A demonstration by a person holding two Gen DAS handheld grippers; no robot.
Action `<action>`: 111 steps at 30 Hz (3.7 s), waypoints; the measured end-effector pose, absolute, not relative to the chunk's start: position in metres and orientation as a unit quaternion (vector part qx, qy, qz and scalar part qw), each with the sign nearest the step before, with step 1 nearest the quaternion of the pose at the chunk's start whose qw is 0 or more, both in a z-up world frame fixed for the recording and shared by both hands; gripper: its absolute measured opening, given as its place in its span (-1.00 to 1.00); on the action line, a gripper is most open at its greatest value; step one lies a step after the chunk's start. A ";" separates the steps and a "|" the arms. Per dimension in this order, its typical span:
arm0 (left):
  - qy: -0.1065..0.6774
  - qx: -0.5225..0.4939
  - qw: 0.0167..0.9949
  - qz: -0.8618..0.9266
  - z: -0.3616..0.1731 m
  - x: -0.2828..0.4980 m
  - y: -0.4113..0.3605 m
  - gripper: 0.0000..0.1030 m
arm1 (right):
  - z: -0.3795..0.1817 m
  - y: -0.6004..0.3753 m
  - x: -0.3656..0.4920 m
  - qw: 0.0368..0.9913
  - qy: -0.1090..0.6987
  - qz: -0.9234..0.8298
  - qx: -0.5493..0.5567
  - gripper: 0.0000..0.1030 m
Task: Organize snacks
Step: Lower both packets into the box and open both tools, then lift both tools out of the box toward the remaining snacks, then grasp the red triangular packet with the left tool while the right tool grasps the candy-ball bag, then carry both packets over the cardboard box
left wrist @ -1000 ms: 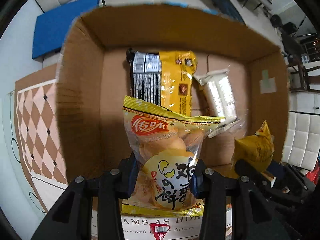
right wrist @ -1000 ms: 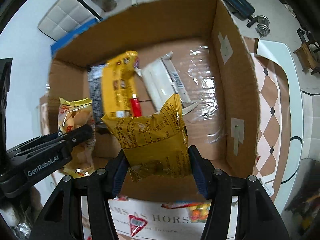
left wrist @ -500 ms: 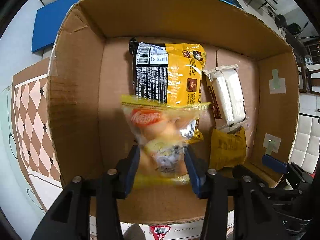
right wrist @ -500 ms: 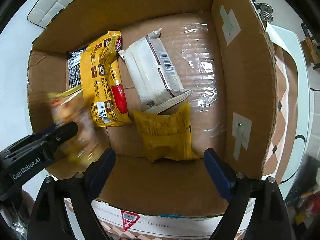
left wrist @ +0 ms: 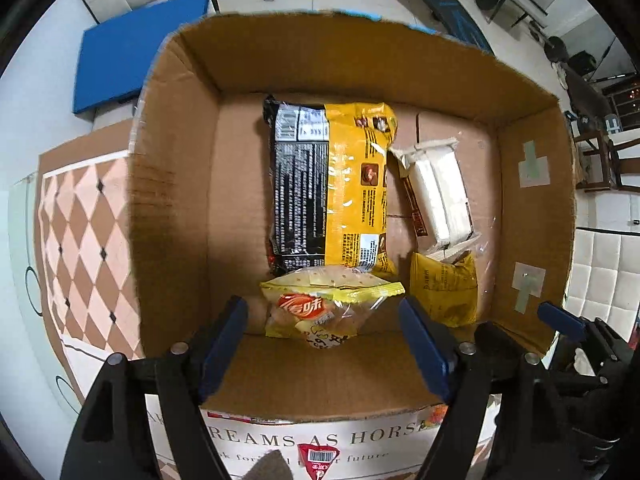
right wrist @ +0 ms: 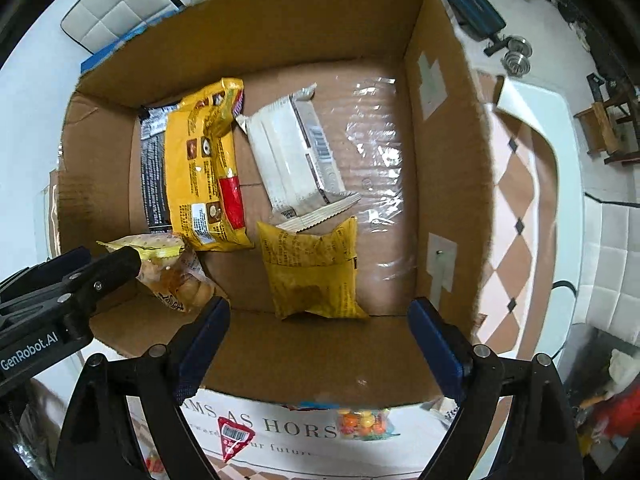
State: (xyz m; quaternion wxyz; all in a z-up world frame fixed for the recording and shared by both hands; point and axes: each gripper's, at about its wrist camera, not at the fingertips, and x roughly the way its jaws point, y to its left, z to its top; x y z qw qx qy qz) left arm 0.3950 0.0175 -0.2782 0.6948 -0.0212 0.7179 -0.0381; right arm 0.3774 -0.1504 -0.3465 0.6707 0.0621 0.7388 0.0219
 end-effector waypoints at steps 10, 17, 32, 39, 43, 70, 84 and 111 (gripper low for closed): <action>0.652 -0.014 0.757 -0.032 -0.233 0.347 0.017 0.49 | -0.301 -0.162 0.339 0.720 0.692 0.019 0.050 0.81; 0.599 -0.009 0.800 -0.026 -0.192 0.304 0.021 0.49 | -0.257 -0.167 0.299 0.762 0.646 0.012 0.038 0.81; 0.532 -0.012 0.846 -0.030 -0.141 0.221 0.019 0.49 | -0.192 -0.174 0.208 0.802 0.593 0.031 0.064 0.84; 0.544 -0.045 0.837 -0.033 -0.168 0.194 0.024 0.79 | -0.220 -0.188 0.178 0.789 0.609 0.039 0.075 0.87; 0.600 -0.047 0.798 -0.016 -0.219 0.178 0.028 0.79 | -0.267 -0.199 0.172 0.754 0.650 0.030 0.082 0.87; 0.749 -0.094 0.654 0.033 -0.399 0.120 0.010 -0.17 | -0.442 -0.199 0.199 0.660 0.749 0.013 0.055 0.48; 0.715 -0.072 0.695 -0.003 -0.322 0.122 0.014 -0.20 | -0.413 -0.189 0.146 0.654 0.746 0.021 0.122 -0.04; 0.673 -0.014 0.739 -0.031 -0.224 0.425 0.043 -0.20 | -0.270 -0.168 0.410 0.742 0.660 0.031 0.117 -0.04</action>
